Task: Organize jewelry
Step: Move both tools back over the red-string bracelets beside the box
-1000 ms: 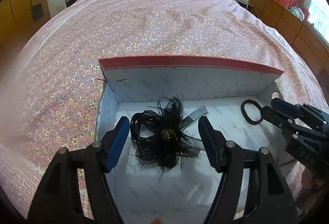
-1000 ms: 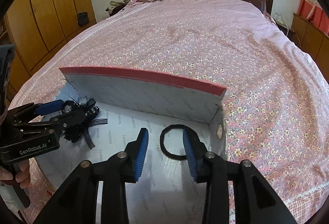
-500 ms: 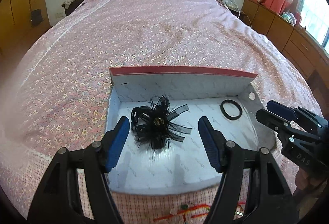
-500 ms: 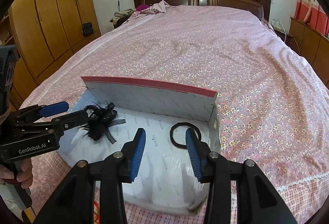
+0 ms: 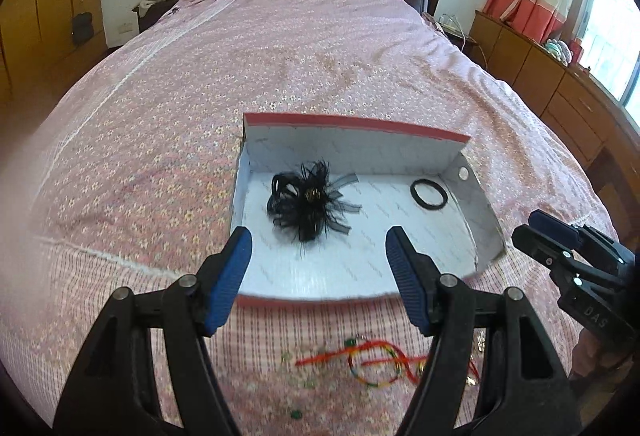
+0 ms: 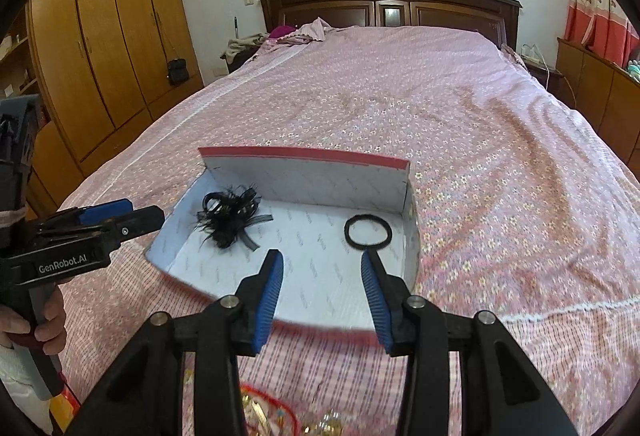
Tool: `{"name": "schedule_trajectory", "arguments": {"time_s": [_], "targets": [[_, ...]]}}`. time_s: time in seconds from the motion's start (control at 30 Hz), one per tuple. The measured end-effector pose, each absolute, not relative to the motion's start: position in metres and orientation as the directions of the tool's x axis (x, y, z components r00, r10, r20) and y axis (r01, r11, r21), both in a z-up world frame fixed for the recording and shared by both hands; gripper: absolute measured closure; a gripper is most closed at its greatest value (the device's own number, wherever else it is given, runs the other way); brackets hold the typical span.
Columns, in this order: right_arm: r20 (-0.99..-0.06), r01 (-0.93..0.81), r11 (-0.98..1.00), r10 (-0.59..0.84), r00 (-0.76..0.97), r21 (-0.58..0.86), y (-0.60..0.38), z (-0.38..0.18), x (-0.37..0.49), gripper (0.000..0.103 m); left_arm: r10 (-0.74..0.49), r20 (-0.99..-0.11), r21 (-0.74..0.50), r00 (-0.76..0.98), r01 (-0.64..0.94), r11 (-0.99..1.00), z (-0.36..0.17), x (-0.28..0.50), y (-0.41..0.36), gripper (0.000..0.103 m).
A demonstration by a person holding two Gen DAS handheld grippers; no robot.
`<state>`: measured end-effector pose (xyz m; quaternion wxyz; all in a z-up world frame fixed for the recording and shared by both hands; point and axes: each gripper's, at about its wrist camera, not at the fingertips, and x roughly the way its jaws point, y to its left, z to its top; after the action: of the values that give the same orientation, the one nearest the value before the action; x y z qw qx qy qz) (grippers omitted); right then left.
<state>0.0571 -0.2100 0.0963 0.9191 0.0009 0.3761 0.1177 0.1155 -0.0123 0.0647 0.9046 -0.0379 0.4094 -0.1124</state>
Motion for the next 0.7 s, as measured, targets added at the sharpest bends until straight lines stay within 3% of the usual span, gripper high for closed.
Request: {"name": "schedule_trajectory", "arguments": {"time_s": [0.7], "targets": [[-0.709,-0.192,0.978,0.189,0.68,0.077,-0.22,0.078,-0.01,0.059,-0.28,-0.771,-0.205,0.572,0.194,0.959,0.033,0.059,-0.018,0.043]]}}
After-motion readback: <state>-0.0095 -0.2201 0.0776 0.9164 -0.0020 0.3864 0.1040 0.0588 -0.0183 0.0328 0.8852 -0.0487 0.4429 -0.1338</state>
